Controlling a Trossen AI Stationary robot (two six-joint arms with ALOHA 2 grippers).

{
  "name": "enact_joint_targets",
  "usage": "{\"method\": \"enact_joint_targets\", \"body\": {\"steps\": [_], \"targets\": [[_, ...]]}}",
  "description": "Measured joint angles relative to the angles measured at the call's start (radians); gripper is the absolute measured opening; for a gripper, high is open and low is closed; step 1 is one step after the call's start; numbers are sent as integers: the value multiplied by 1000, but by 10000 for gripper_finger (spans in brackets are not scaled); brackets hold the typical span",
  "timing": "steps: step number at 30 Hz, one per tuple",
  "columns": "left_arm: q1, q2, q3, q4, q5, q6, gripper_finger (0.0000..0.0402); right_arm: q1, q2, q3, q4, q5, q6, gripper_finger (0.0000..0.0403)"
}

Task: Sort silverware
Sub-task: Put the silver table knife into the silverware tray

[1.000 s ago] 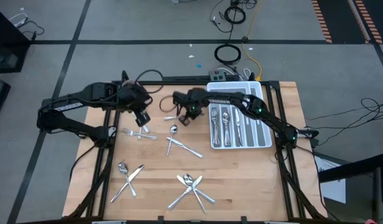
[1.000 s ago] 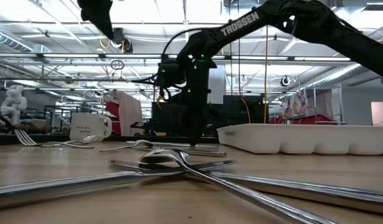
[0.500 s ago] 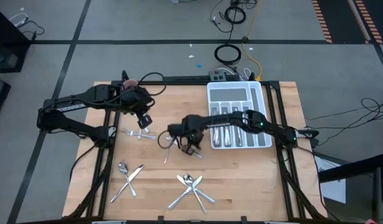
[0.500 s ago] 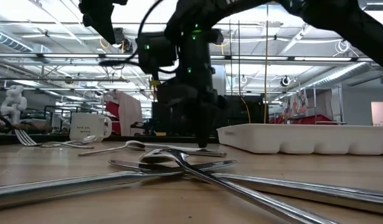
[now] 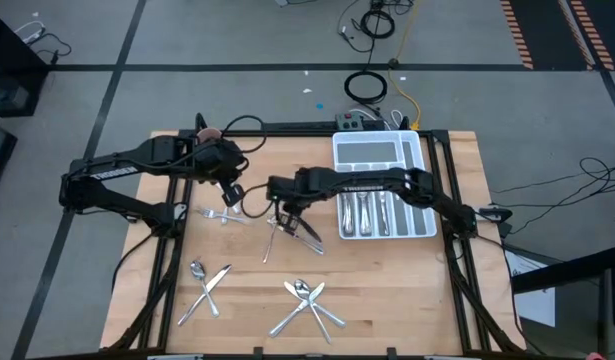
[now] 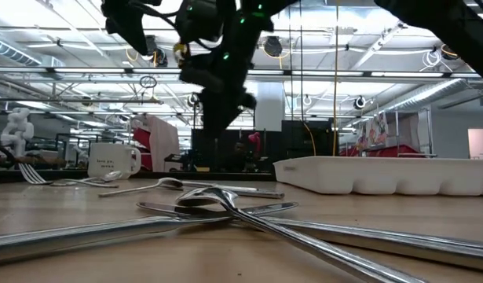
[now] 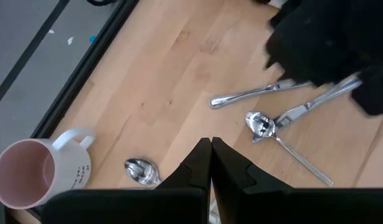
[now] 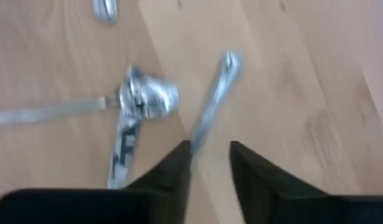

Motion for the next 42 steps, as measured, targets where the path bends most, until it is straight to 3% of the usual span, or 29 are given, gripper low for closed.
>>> {"method": "enact_joint_targets", "body": {"steps": [5, 9, 16, 24, 29, 36, 42], "targets": [[0, -1, 0, -4, 0, 0, 13, -27, 25, -31, 149, -1, -48, 188], [0, -3, 0, -6, 0, 0, 13, -42, 24, -110, 213, 3, -59, 224], [0, -3, 0, 2, -4, 1, 13, -47, 26, -240, 265, -59, -35, 227], [0, -3, 0, 3, -9, 8, 13, -42, 24, -259, 261, -63, -3, 222], [0, -3, 0, 3, -10, 8, 13, -42, 66, -253, 229, -106, 14, 180], [0, -3, 0, 2, -13, 8, 13, -27, 105, -249, 231, -159, 19, 21], [0, -3, 0, 0, -13, 9, 13, -36, 80, -231, 217, -185, 45, 5]]}}
